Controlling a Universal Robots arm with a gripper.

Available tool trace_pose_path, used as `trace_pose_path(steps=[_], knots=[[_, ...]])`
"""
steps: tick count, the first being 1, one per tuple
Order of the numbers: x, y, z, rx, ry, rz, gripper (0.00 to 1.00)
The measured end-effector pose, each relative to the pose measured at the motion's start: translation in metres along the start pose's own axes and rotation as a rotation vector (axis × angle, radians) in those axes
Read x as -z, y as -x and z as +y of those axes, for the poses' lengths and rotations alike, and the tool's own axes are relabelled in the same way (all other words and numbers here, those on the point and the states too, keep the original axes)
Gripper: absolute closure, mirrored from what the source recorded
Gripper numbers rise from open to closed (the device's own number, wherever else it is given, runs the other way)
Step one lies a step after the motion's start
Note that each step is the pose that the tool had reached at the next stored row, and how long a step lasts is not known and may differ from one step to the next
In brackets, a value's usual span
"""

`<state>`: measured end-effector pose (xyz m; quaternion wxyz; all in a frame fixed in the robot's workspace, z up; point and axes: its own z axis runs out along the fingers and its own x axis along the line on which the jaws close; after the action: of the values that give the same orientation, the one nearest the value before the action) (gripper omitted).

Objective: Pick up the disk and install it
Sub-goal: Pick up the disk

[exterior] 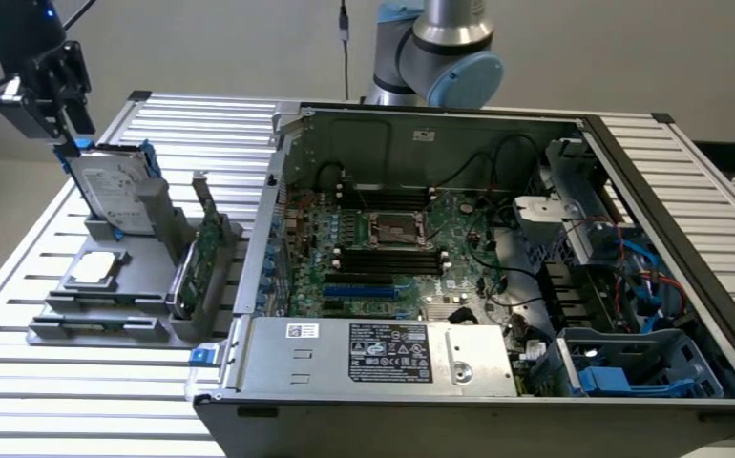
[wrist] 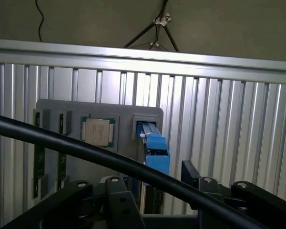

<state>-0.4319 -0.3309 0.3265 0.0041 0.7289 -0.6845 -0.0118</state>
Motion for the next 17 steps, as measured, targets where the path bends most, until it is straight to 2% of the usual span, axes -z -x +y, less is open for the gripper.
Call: trace_pose_path(steps=[17], knots=[[-0.0308,0.003,0.0015,0.0,-0.0004,0.0,0.46]])
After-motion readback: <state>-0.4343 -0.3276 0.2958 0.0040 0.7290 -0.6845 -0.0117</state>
